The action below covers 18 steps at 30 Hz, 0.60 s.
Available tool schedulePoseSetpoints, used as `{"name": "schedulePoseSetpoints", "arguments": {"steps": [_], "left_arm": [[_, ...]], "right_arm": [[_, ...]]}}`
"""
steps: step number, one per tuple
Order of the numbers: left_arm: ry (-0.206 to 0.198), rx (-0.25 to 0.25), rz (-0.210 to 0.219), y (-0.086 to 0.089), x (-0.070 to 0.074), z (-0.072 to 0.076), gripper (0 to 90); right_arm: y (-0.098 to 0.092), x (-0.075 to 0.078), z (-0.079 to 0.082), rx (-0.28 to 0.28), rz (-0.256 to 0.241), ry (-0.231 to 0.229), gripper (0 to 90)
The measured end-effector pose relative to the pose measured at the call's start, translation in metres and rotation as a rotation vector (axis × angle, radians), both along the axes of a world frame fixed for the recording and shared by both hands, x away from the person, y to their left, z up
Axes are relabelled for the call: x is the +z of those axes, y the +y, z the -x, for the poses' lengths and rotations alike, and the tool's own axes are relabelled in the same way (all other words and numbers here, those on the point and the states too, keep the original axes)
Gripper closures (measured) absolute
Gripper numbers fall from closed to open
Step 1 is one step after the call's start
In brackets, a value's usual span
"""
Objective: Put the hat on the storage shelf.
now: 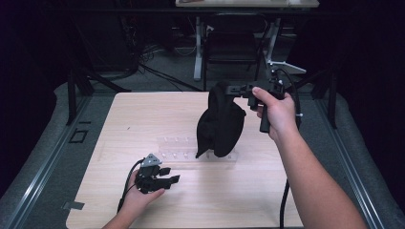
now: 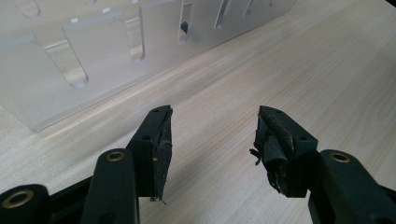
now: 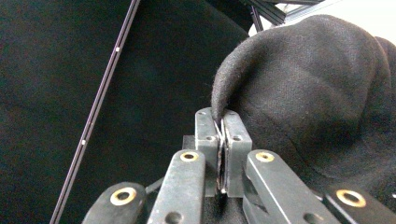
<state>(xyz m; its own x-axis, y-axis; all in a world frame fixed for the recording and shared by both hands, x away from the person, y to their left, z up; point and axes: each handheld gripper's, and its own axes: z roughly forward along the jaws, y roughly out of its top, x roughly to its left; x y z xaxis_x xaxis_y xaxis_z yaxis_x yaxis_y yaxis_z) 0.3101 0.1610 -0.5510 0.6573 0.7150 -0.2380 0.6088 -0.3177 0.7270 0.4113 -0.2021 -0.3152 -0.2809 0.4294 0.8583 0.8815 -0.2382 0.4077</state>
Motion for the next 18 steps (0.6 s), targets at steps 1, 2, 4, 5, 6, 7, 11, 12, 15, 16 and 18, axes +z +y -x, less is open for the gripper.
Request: {"name": "schedulePoseSetpoints", "arguments": {"steps": [1,2,4,5,6,7,11,12,15,16,18], "left_arm": [[0.000,0.000,0.000,0.000,0.000,0.000,46.3],[0.000,0.000,0.001,0.000,0.000,0.000,46.3],[-0.004,0.000,0.002,0.000,0.000,0.000,46.2],[-0.005,0.001,0.003,0.000,0.000,0.000,46.3],[-0.005,0.002,0.005,0.000,0.001,0.000,46.3],[-0.010,0.007,0.009,0.000,0.000,0.000,46.3],[-0.011,0.001,0.006,0.000,0.001,0.000,46.3],[-0.019,0.012,0.004,-0.001,0.001,0.001,46.3],[-0.026,-0.001,0.004,-0.001,0.003,0.001,46.4],[-0.040,0.007,-0.001,-0.001,0.003,0.001,46.4],[-0.045,-0.007,0.000,-0.001,0.004,0.002,46.6]], "right_arm": [[0.000,0.000,0.000,-0.001,0.000,-0.001,87.8],[0.001,-0.001,-0.001,0.000,0.003,-0.004,87.8],[0.002,-0.001,-0.002,-0.002,0.003,-0.003,87.8],[0.002,-0.002,-0.002,-0.005,0.006,-0.005,87.8],[0.002,-0.002,-0.003,-0.008,0.006,-0.005,87.8],[0.002,-0.003,-0.003,-0.014,0.002,-0.002,87.8],[0.003,-0.006,-0.004,-0.006,0.004,-0.003,87.8],[0.005,-0.006,-0.004,-0.010,0.007,0.001,87.8],[0.006,-0.008,-0.005,-0.003,0.012,0.001,87.8],[0.008,-0.009,-0.005,0.004,0.021,0.003,87.7],[0.010,-0.011,-0.005,0.011,0.015,0.003,87.7]]}}
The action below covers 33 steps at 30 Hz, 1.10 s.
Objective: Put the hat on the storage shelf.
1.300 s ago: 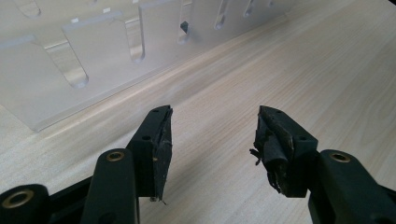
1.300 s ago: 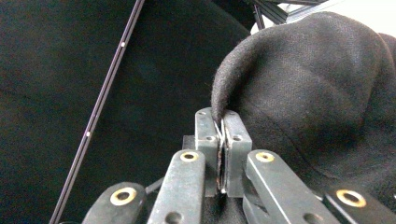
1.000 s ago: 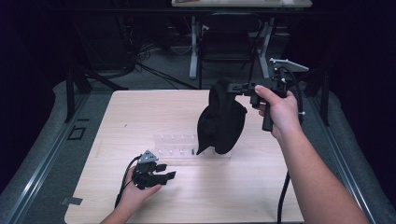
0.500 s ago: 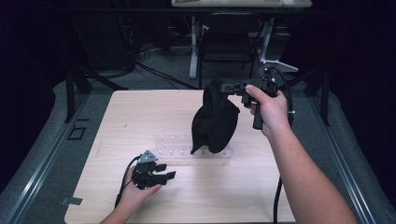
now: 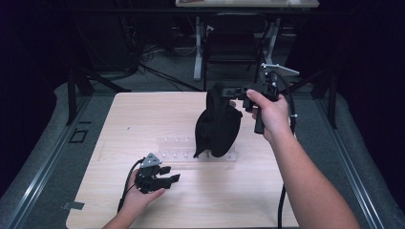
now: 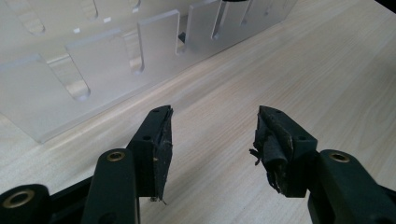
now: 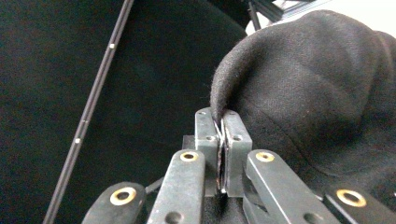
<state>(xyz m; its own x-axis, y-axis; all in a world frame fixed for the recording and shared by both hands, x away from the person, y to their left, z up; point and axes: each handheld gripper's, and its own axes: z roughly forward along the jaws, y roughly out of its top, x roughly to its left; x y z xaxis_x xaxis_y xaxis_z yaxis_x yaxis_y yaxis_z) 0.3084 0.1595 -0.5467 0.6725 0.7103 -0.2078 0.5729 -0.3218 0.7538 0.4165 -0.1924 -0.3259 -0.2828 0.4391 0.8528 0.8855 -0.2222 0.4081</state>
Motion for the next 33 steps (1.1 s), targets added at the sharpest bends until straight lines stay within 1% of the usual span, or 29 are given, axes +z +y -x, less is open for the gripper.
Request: {"name": "schedulePoseSetpoints", "arguments": {"steps": [1,2,3,4,5,6,7,8,9,10,13,14,15,16,17,19,20,23,24,26,28,31,32,33], "left_arm": [[-0.006,-0.001,-0.006,0.000,0.001,0.000,46.7],[-0.014,-0.005,-0.002,0.000,0.001,0.000,46.7],[-0.014,-0.006,-0.009,-0.001,0.003,0.000,46.8],[-0.024,0.002,-0.004,-0.002,0.003,0.001,47.0],[-0.028,-0.008,-0.001,-0.002,0.004,0.000,47.6],[-0.032,-0.010,-0.004,-0.002,0.006,0.000,47.6],[-0.041,-0.017,0.003,-0.003,0.007,0.000,47.7],[-0.041,-0.017,0.004,-0.004,0.009,0.001,48.1],[-0.055,-0.018,0.004,-0.005,0.010,0.000,48.1],[-0.056,-0.020,0.006,-0.006,0.012,0.000,48.4],[-0.080,-0.020,0.007,-0.009,0.019,-0.001,49.7],[-0.096,-0.015,0.002,-0.010,0.023,-0.001,50.1],[-0.102,-0.008,0.003,-0.011,0.025,-0.001,50.1],[-0.104,-0.014,0.008,-0.011,0.027,-0.001,50.2],[-0.115,-0.017,0.001,-0.012,0.029,-0.002,50.2],[-0.133,-0.027,-0.026,-0.014,0.032,-0.004,50.2],[-0.141,-0.028,-0.027,-0.015,0.034,-0.005,50.4],[-0.142,-0.035,-0.025,-0.018,0.039,-0.009,51.8],[-0.150,-0.038,-0.029,-0.019,0.041,-0.010,52.4],[-0.154,-0.045,-0.010,-0.022,0.046,-0.011,55.4],[-0.166,-0.056,-0.023,-0.027,0.051,-0.011,57.6],[-0.170,-0.065,-0.027,-0.031,0.055,-0.011,59.0],[-0.179,-0.066,-0.029,-0.032,0.056,-0.011,59.5],[-0.173,-0.072,-0.034,-0.034,0.058,-0.011,60.1]], "right_arm": [[0.001,-0.001,0.000,0.004,-0.008,0.001,87.7],[0.002,-0.001,0.000,0.008,-0.012,0.003,87.6],[0.003,-0.002,0.000,0.008,-0.016,0.004,87.6],[0.004,-0.002,0.001,0.019,-0.017,0.003,87.6],[0.006,-0.003,0.001,0.018,-0.019,0.005,87.5],[0.006,-0.003,0.001,0.018,-0.019,0.005,87.5],[0.006,-0.003,0.001,0.019,-0.020,0.006,87.4],[0.007,-0.003,0.002,0.018,-0.021,0.005,87.3],[0.007,-0.004,0.002,0.020,-0.019,0.003,87.2],[0.007,-0.004,0.002,0.027,-0.016,0.002,87.1],[0.010,-0.005,0.002,0.030,-0.017,0.002,86.8],[0.011,-0.005,0.002,0.028,-0.019,0.003,86.7],[0.011,-0.004,0.002,0.030,-0.021,0.002,86.6],[0.012,-0.005,0.002,0.032,-0.020,0.001,86.5],[0.012,-0.005,0.002,0.036,-0.019,0.000,86.4],[0.014,-0.004,0.002,0.033,-0.024,0.003,86.2],[0.014,-0.004,0.002,0.033,-0.024,0.003,86.2],[0.014,-0.005,0.002,0.034,-0.022,0.000,86.0],[0.014,-0.005,0.002,0.033,-0.024,0.000,85.9],[0.013,-0.005,0.001,0.030,-0.025,0.000,85.9],[0.012,-0.005,0.001,0.037,-0.023,-0.001,85.7],[0.012,-0.005,0.000,0.033,-0.028,-0.002,85.5],[0.013,-0.005,0.000,0.032,-0.029,-0.001,85.5],[0.013,-0.005,0.000,0.032,-0.030,-0.001,85.5]]}}
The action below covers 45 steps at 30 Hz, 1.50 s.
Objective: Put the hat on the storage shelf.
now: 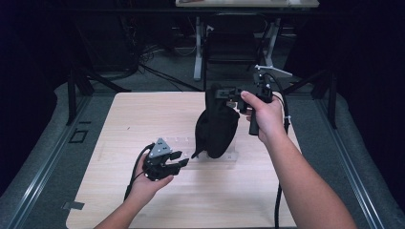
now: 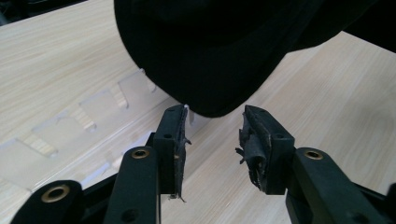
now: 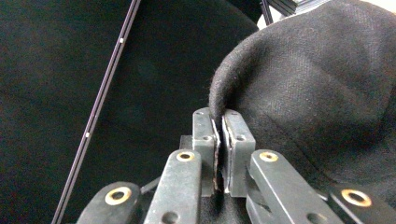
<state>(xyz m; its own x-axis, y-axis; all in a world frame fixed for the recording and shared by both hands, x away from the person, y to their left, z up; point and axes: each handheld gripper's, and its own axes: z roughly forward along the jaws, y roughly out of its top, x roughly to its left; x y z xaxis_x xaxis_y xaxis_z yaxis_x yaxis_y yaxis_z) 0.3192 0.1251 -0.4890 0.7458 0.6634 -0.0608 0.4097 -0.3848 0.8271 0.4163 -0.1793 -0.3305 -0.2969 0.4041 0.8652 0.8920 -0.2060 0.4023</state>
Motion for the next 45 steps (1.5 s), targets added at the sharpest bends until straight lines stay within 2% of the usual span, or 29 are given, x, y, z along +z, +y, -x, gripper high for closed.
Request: {"name": "schedulePoseSetpoints", "arguments": {"steps": [9,14,20,22,29,35,40,45], "left_arm": [[-0.011,-0.022,-0.033,-0.015,0.006,-0.001,65.7],[-0.014,-0.035,-0.018,-0.016,0.008,0.000,65.9],[-0.028,-0.053,-0.023,-0.021,0.013,0.002,68.1],[-0.033,-0.059,-0.022,-0.024,0.014,0.002,69.6],[-0.079,-0.053,-0.060,-0.035,0.014,0.003,77.7],[-0.103,-0.043,-0.083,-0.032,0.014,0.004,80.7],[-0.115,-0.032,-0.086,-0.031,0.015,0.005,82.0],[-0.112,-0.021,-0.081,-0.025,0.015,0.005,83.1]], "right_arm": [[0.003,0.000,0.001,0.003,0.000,-0.002,85.7],[0.000,0.000,0.000,-0.011,0.003,-0.003,85.8],[0.001,0.001,0.000,-0.002,0.002,-0.003,85.8],[0.002,0.001,0.000,-0.001,0.001,-0.001,85.8],[0.007,0.002,0.001,0.012,0.004,-0.002,85.2],[0.005,0.003,0.002,0.025,-0.004,-0.008,81.6],[0.002,0.006,0.005,0.026,-0.043,-0.022,76.2],[-0.004,0.011,0.010,0.029,-0.043,-0.043,74.2]]}}
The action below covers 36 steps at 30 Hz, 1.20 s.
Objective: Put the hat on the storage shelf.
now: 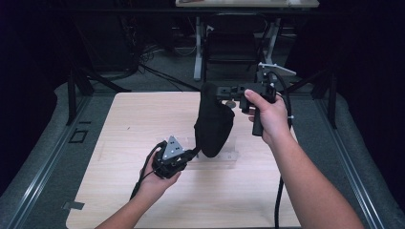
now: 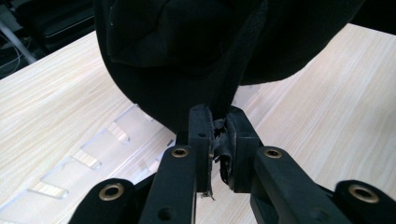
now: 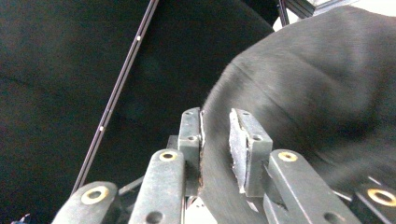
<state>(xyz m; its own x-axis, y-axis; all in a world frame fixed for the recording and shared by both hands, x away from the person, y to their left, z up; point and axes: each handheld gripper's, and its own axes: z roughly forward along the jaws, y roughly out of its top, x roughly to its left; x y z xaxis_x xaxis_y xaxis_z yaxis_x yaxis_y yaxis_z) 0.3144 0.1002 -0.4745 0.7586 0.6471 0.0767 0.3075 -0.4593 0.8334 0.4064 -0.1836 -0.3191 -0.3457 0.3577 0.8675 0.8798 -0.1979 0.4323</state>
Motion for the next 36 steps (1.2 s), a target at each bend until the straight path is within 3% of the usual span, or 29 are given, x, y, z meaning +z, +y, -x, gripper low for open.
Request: {"name": "schedulePoseSetpoints", "arguments": {"steps": [13,18,20,21,23,31,36], "left_arm": [[0.016,0.016,-0.037,0.014,-0.015,0.003,85.0],[0.044,0.047,-0.065,0.020,-0.030,0.003,84.8],[0.064,0.010,-0.057,0.025,-0.039,-0.001,84.8],[0.063,0.017,-0.050,0.027,-0.042,0.000,84.8],[0.057,0.043,-0.047,0.028,-0.044,0.002,84.7],[0.074,0.054,-0.035,0.030,-0.046,0.003,82.9],[0.089,0.065,-0.045,0.034,-0.044,0.004,76.3]], "right_arm": [[-0.009,0.002,0.004,-0.002,0.030,-0.018,73.8],[-0.012,-0.002,0.004,-0.011,0.025,-0.010,73.5],[-0.014,-0.003,0.004,-0.015,0.024,-0.008,73.5],[-0.015,-0.004,0.004,-0.015,0.026,-0.008,73.5],[-0.018,-0.004,0.005,-0.027,0.025,-0.005,73.4],[-0.026,-0.004,0.009,-0.042,0.047,-0.020,72.7],[-0.032,-0.003,0.013,-0.052,0.077,-0.030,72.3]]}}
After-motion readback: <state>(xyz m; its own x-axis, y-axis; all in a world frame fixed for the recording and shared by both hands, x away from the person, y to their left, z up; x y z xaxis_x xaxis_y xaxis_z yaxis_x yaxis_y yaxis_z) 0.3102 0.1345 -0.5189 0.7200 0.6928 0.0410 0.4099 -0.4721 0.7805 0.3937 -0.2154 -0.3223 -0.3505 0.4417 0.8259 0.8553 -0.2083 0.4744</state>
